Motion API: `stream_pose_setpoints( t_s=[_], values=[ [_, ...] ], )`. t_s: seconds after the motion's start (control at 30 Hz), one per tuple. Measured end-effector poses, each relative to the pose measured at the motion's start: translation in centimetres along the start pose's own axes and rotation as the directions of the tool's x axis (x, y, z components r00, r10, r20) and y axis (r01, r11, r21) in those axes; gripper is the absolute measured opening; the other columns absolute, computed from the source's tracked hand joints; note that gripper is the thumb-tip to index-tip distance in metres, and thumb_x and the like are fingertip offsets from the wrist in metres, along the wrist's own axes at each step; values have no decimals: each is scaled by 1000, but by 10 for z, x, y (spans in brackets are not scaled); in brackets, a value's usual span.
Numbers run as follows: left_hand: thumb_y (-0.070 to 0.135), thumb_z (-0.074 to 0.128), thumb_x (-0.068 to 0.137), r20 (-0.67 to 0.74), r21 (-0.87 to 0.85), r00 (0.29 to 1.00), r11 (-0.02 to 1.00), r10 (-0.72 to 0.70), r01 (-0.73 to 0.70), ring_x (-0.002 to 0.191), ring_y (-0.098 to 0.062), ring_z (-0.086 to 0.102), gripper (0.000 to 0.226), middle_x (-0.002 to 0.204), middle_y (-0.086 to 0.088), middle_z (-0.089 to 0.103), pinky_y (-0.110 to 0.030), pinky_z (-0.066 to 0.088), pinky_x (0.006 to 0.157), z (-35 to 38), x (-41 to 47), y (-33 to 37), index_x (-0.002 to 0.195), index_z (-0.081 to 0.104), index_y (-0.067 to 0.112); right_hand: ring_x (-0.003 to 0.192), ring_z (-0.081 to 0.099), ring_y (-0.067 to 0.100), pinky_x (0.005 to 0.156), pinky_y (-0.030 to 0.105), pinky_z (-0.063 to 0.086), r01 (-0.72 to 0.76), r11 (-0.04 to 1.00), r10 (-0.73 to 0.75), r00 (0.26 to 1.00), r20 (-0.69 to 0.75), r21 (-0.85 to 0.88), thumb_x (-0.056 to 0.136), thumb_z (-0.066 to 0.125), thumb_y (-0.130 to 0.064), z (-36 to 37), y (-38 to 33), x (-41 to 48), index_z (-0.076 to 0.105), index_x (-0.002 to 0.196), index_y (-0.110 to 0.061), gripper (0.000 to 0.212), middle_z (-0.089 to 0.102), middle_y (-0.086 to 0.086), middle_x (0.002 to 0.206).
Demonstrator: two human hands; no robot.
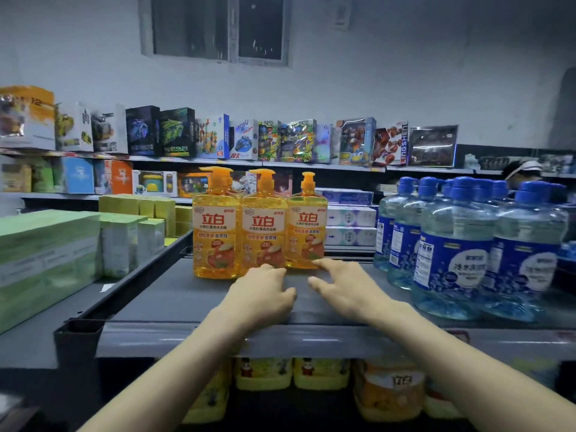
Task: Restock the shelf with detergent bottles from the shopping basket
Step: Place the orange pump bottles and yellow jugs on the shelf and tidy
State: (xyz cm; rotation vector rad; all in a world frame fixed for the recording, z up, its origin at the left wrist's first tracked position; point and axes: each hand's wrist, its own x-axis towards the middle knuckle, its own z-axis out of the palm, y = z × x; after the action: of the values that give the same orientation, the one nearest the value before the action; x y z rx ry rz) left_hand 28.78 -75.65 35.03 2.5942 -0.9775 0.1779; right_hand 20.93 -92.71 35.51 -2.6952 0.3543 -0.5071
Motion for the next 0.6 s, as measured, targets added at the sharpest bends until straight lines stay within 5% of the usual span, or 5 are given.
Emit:
stream_pose_setpoints(
  t_s=[0.23, 0.6],
  values=[
    [47, 53, 102, -100, 46, 980, 984, 173, -169, 147, -20, 41, 61, 161, 3, 47, -38, 38, 117, 30, -51, 119, 158, 45, 26, 143, 49, 16, 118, 39, 41, 32, 999, -37, 990, -138, -43, 102, 56, -50, -61, 87, -131, 50, 153, -32, 54, 56, -6, 153],
    [52, 50, 97, -39, 103, 936, 934, 349, -343, 130, -25, 56, 52, 141, 5, 63, -39, 46, 105, 157, -115, 335, 142, 59, 28, 129, 59, 20, 106, 38, 48, -260, 915, 190, 952, -240, -308, 102, 59, -50, -118, 270, -318, 61, 146, -23, 51, 67, -3, 137]
  ],
)
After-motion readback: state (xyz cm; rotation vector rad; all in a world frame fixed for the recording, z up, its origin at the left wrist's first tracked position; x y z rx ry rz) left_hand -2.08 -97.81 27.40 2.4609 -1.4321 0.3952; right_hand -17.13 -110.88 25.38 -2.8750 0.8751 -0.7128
